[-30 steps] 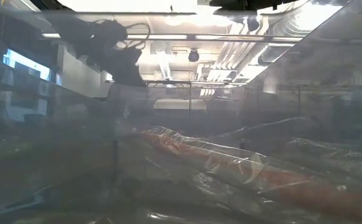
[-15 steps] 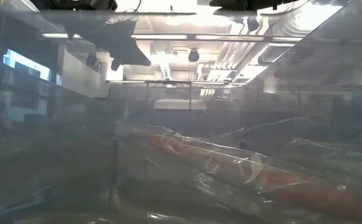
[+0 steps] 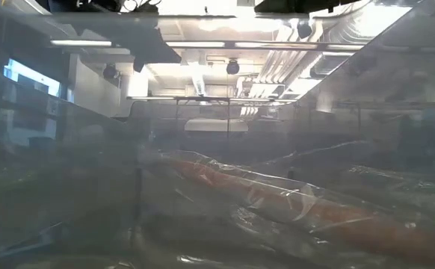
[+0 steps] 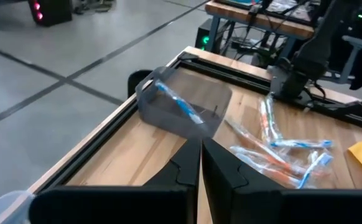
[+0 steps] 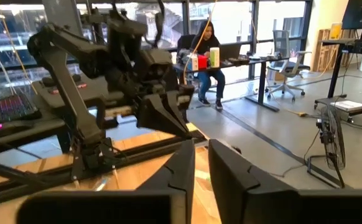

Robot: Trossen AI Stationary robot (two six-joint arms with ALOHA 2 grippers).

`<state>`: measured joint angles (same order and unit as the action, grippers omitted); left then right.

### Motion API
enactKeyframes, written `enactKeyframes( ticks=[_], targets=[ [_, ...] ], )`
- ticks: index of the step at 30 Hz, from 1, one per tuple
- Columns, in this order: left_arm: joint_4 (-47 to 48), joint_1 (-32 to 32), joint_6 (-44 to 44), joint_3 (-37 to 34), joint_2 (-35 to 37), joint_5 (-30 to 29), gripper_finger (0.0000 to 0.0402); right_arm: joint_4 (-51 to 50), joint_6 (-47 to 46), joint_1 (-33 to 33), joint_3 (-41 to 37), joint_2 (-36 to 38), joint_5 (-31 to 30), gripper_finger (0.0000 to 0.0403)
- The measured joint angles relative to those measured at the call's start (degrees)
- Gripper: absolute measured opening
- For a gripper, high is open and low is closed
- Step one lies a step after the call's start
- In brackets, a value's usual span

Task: Pick & Place Toothbrushes
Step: Put the blue toothbrush into the top black bin

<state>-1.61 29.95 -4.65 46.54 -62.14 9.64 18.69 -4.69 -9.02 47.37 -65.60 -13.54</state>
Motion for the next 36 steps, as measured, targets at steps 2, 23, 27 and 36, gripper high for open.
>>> enactKeyframes(
  ticks=[2, 23, 27, 36],
  targets=[
    [0.0, -0.59, 0.63, 0.0, 0.52, -0.14, 0.0015, -1.2, 0.0, 0.02, 0.0, 0.0, 0.0, 0.0025],
    [0.66, -1.11, 1.9, 0.0, 1.65, -0.34, 0.0015, -30.65, -20.83, 0.02, 0.02, 6.97, 3.13, 0.0004],
    [0.66, -1.11, 2.98, 0.0, 1.65, -0.78, 0.0015, -36.93, -24.18, 0.02, 0.02, 6.91, 7.82, 0.0004],
    [0.65, -1.11, 2.92, 0.0, 1.65, -0.78, 0.0015, -44.69, -28.72, 0.04, 0.02, 6.88, 9.47, 0.0004]
  ],
)
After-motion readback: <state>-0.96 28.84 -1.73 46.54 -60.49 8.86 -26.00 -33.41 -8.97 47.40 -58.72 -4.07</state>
